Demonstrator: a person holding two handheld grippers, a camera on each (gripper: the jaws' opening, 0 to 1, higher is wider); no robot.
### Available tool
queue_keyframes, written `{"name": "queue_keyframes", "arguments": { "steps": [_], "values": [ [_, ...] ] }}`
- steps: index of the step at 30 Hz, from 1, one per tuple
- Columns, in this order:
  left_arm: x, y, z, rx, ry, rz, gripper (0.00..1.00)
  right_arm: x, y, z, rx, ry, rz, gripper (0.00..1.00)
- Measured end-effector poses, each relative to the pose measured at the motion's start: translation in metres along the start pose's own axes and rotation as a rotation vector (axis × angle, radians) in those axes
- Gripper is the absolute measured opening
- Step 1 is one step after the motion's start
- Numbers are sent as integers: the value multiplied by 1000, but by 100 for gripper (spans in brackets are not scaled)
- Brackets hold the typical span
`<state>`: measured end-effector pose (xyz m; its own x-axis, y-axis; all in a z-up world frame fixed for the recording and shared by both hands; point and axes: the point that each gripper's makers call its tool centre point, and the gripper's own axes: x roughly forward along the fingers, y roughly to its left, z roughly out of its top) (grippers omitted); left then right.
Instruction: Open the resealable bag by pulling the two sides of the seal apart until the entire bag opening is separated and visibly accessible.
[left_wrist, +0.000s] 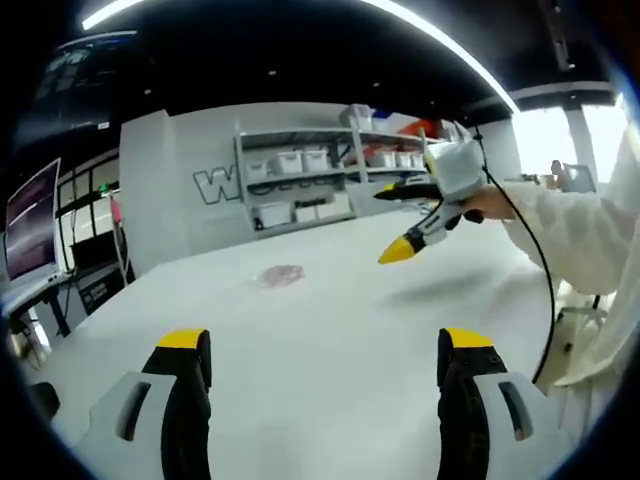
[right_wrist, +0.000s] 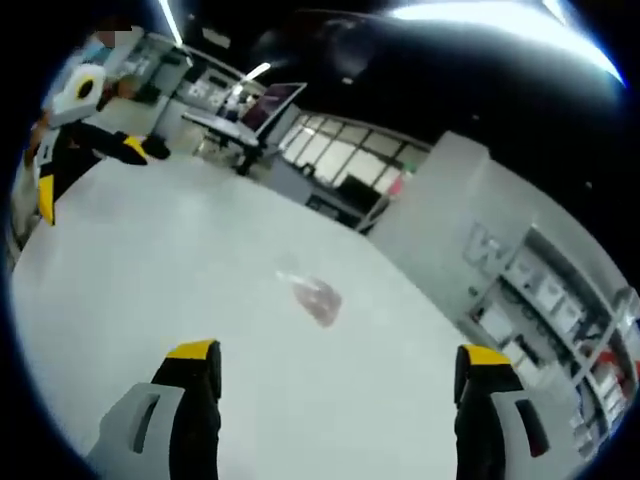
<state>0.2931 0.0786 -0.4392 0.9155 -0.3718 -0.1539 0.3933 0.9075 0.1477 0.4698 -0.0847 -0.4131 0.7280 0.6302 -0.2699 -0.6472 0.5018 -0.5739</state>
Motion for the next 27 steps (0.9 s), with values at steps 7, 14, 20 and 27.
{"name": "queue_keyframes", "arguments": {
  "steps": [7, 14, 20, 27],
  "values": [
    [-1, 0, -3, -2, 8, 1, 93, 12, 6, 2, -19, 13, 23, 98],
    [-2, 1, -1, 1, 7, 6, 93, 20, 7, 2, -32, 19, 33, 96],
    [-3, 0, -1, 2, 5, 5, 93, 30, 7, 3, -50, 25, 40, 93],
    [-4, 0, -1, 2, 7, 7, 92, 45, 11, 2, -60, 41, 56, 93]
  ]
}}
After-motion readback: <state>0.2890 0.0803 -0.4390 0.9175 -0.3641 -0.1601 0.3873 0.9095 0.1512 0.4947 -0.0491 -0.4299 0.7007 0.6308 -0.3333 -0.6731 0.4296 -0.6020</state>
